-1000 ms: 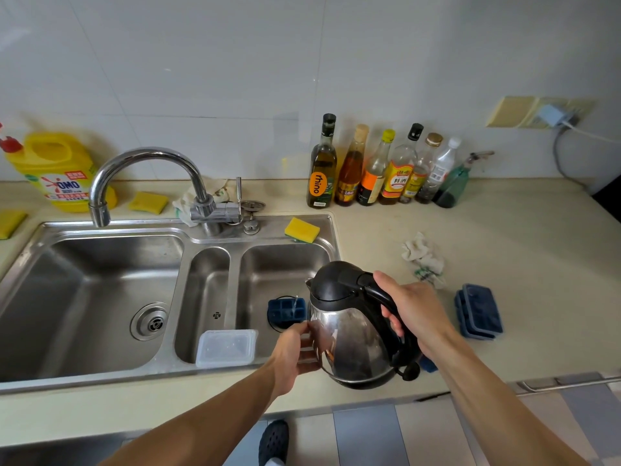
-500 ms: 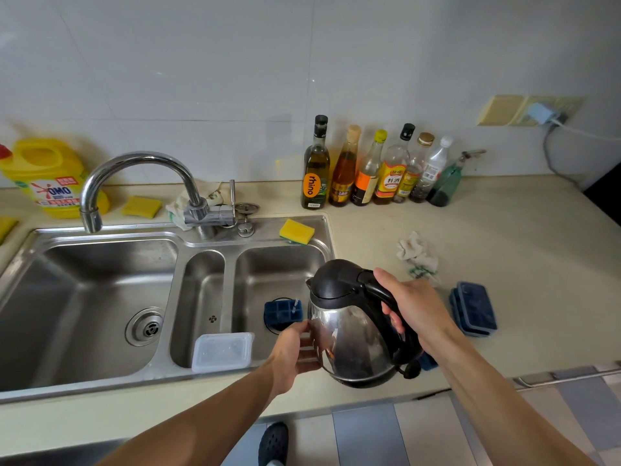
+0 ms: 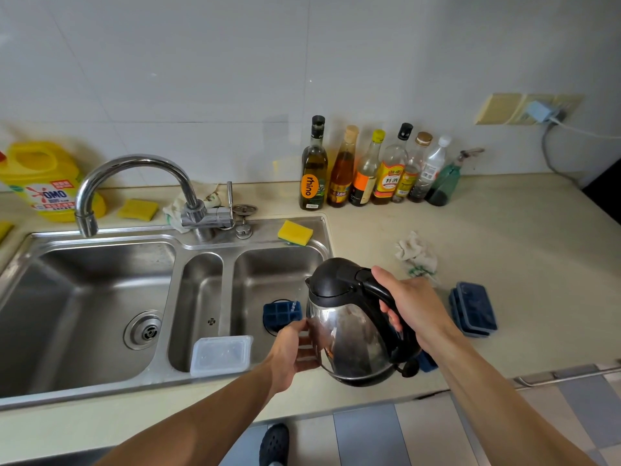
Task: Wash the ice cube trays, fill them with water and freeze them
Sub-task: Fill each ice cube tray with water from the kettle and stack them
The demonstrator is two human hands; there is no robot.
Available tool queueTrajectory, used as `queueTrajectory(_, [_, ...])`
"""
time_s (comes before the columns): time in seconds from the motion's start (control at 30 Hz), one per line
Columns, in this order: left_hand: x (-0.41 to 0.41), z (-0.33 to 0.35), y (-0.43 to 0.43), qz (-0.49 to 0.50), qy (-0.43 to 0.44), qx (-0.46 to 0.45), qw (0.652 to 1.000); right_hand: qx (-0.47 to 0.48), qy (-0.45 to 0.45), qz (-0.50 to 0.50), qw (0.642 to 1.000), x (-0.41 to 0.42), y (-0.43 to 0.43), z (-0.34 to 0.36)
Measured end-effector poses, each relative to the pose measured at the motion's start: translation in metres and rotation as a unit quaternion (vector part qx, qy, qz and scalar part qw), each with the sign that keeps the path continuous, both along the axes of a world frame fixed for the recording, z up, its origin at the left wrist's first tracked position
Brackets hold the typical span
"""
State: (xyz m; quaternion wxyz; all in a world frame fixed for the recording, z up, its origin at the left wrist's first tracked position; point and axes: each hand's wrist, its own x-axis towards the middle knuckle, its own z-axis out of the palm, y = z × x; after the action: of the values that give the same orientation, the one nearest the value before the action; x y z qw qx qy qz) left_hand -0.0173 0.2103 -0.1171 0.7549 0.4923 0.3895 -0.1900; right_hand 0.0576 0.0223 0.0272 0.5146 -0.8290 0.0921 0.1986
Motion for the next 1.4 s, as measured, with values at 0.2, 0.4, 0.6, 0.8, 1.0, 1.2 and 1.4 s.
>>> queueTrajectory(0.2, [0.004,-0.001,0.004,0.0,-0.004,-0.01,1.0,-0.006,0.001,0.004,1.0,0.005,0.002,-0.003])
queueTrajectory(0.4, [0.004,-0.003,0.007,0.003,-0.002,-0.011,1.0,-0.005,0.002,0.007,1.0,0.008,0.008,-0.005])
queueTrajectory(0.6, [0.003,-0.006,0.01,0.013,0.007,-0.012,1.0,0.002,0.005,0.011,1.0,0.009,0.011,-0.006])
queueTrajectory(0.8, [0.009,-0.007,0.016,0.028,-0.001,0.007,1.0,0.031,-0.007,-0.006,0.999,0.009,0.01,-0.016])
queueTrajectory(1.0, [0.039,0.009,0.028,-0.05,-0.068,0.096,0.992,0.092,-0.021,-0.071,0.993,0.015,0.002,-0.033])
queueTrajectory(1.2, [0.083,0.041,0.048,-0.055,-0.173,0.154,0.971,0.135,-0.046,-0.146,0.979,0.034,-0.006,-0.047])
queueTrajectory(1.4, [0.142,0.072,0.05,-0.199,-0.244,0.17,0.934,0.149,-0.028,-0.212,0.966,0.073,-0.008,-0.054])
